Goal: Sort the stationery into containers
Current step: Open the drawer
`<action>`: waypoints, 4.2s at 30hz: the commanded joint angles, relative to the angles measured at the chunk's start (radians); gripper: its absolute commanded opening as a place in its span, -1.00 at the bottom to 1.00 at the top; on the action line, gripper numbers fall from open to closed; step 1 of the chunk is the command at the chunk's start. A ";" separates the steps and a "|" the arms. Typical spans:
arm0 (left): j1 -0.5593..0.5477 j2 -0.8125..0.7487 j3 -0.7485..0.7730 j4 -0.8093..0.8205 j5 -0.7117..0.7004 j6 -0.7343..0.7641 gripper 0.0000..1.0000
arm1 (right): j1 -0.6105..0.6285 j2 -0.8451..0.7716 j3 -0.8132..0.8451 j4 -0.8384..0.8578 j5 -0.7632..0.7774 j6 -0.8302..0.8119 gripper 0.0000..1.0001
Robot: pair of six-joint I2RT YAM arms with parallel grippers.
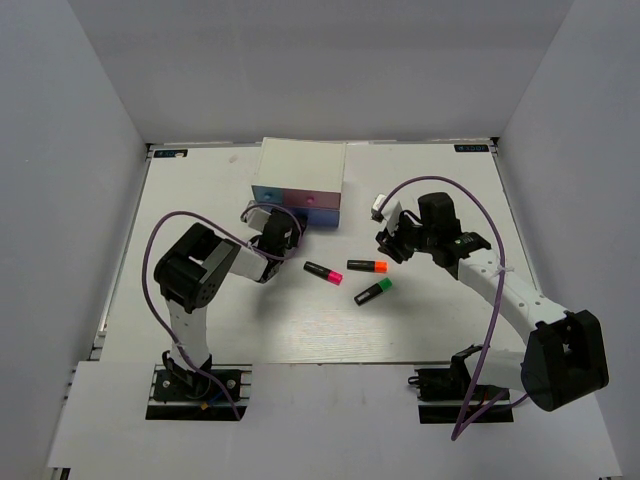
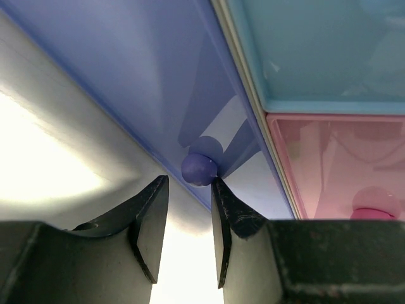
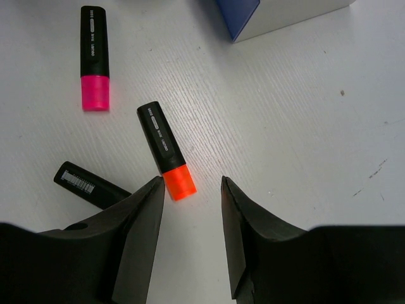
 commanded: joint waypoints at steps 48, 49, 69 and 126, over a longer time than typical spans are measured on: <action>0.015 -0.034 0.022 -0.019 -0.031 0.017 -0.08 | -0.009 0.000 -0.008 0.002 -0.030 -0.006 0.00; 0.015 -0.024 0.022 -0.019 -0.031 0.017 -0.11 | -0.006 0.003 -0.010 0.002 -0.029 -0.007 0.00; 0.015 -0.015 0.019 0.042 0.001 0.063 -0.69 | -0.004 0.003 -0.011 -0.004 -0.033 -0.007 0.00; 0.055 0.005 0.029 0.107 0.022 0.081 -0.24 | -0.006 0.000 -0.036 0.009 -0.029 -0.009 0.02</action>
